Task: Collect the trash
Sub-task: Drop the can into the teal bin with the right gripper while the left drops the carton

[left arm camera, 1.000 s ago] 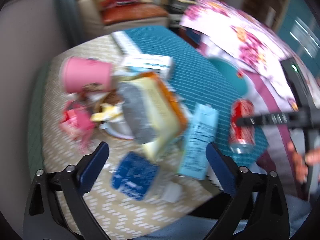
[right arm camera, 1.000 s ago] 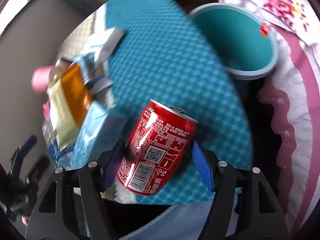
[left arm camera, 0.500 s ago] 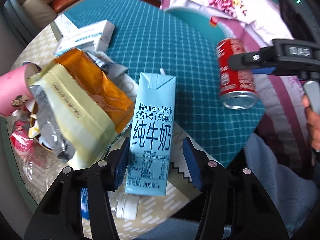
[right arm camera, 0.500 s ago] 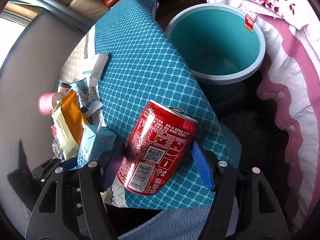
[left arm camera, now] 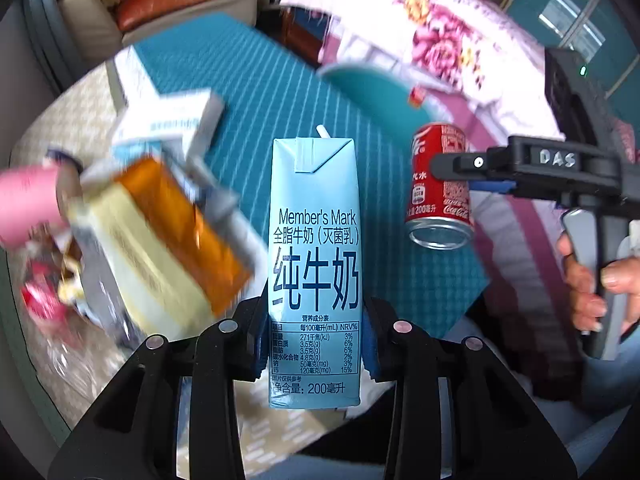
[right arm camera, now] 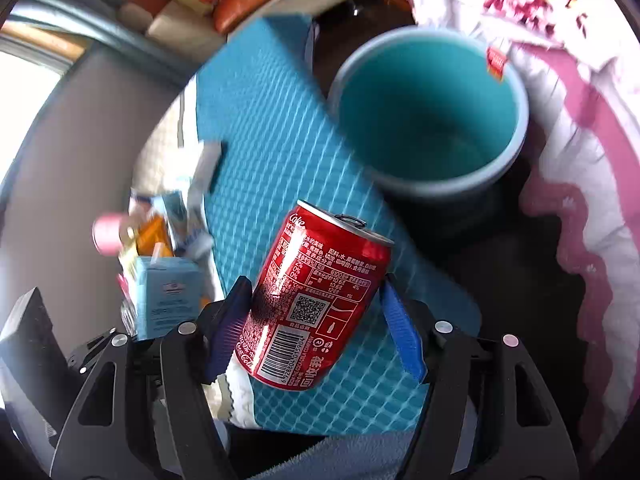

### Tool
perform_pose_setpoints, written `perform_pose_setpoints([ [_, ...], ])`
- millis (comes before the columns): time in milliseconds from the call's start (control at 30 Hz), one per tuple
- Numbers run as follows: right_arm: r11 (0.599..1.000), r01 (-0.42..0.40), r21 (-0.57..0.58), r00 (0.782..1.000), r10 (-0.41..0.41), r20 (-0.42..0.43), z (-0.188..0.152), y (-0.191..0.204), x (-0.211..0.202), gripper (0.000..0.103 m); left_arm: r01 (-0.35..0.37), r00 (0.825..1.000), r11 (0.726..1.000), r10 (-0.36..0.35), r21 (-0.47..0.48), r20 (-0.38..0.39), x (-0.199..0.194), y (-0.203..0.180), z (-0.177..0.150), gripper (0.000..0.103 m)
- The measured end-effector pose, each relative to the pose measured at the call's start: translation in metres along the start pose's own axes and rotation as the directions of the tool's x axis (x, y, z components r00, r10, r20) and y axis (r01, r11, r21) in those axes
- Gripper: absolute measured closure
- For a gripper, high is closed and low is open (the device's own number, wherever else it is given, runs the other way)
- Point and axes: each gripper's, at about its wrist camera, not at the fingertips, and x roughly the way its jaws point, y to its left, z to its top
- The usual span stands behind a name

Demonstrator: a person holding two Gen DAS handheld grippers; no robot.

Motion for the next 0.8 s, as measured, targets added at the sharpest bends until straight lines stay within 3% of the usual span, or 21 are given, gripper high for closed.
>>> perform_pose_setpoints([
  [167, 0.999, 0.018, 0.051, 0.993, -0.024, 0.119, 0.038, -0.025, -0.032, 0.04, -0.006, 0.999, 1.0, 0.006, -0.015, 0.039, 0.007, -0.005, 0.052, 0.066],
  [400, 0.989, 0.063, 0.13, 0.969, -0.092, 0.23, 0.086, -0.067, -0.057, 0.04, 0.014, 0.999, 0.998, -0.016, 0.057, 0.028, 0.05, -0.035, 0.128, 0.066],
  [600, 0.979, 0.1, 0.179, 0.963, -0.14, 0.228, 0.113, -0.099, -0.05, 0.04, 0.034, 0.999, 0.994, -0.032, 0.101, -0.023, 0.106, -0.065, 0.169, 0.066],
  [800, 0.973, 0.115, 0.201, 0.968, -0.156, 0.198, 0.126, -0.117, -0.035, 0.041, 0.04, 0.997, 0.994, -0.033, 0.101, -0.072, 0.146, -0.072, 0.181, 0.066],
])
